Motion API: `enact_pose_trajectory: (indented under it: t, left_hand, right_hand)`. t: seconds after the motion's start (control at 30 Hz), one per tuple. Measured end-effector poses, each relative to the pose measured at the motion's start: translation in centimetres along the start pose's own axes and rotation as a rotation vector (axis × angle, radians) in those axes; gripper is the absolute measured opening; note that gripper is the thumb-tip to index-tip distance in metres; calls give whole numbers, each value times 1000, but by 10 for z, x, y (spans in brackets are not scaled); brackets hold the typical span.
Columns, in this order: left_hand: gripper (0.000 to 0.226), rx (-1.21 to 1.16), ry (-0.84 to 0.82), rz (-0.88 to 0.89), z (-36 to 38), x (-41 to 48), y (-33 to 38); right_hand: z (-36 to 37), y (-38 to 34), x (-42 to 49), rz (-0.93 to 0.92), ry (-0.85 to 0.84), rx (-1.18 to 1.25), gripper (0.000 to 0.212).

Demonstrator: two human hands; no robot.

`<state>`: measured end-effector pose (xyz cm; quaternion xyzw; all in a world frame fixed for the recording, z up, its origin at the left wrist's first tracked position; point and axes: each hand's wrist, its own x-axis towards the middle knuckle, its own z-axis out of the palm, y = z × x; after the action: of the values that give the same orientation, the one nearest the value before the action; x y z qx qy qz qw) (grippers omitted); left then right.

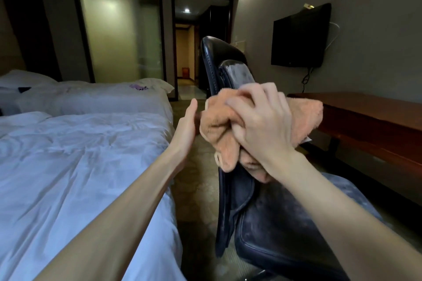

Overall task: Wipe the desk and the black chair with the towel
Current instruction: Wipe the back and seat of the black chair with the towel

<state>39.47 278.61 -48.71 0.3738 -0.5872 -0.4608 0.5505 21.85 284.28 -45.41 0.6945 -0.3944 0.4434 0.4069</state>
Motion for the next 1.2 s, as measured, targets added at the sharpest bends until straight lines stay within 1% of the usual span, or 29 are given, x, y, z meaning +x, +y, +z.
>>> enact_pose_trajectory:
  t: [0.1,0.2,0.33,0.43,0.47,0.5,0.53,0.6,0.67,0.7,0.73,0.83,0.97,1.1,1.13,1.2]
  left_hand:
    - [66,-25,-10,12,4,-1,-3]
    - [68,-70,-13,6,5,-1,-9]
    - [63,-39,-11,47,10,-1,-12]
    - [57,-31,6,50,10,1,-15]
    - [55,-22,15,55,9,-1,-15]
    - [53,-2,19,57,8,-2,-15]
    - [50,10,32,64,7,-4,-15]
    - [47,18,49,70,8,-6,-13]
    - [47,19,57,69,10,-7,-14]
    - [48,17,61,66,11,-7,-15]
    - [49,17,62,63,10,-6,-17]
    - [52,19,72,66,10,-6,-21]
    - [51,-8,63,73,9,-6,-22]
    - [51,-48,36,89,11,-7,-22]
    - [51,-51,33,99,11,-8,-24]
    - [53,-51,20,110,11,-7,-27]
  right_hand:
    - [23,3,-9,28,-81,-61,30]
    - [43,2,-60,36,-126,-29,29]
    - [52,2,-125,-67,-208,-16,16]
    - [54,4,-151,-171,-379,-59,13]
    - [52,6,-152,-182,-411,-66,11]
    - [49,8,-148,-153,-411,-56,12]
    - [43,9,-140,-106,-387,-28,17]
    - [28,9,-114,-8,-275,24,26]
    - [14,13,-78,26,-130,8,34]
    - [11,16,-60,32,-87,-20,37]
    - [11,19,-44,28,-79,-51,38]
    - [28,19,-28,-23,-175,-137,39]
    - [46,6,-69,-15,-309,-190,51]
    - [42,-4,-124,-173,-519,-257,62]
    - [40,-5,-137,-194,-572,-249,63]
    - [36,-6,-151,-167,-618,-228,57]
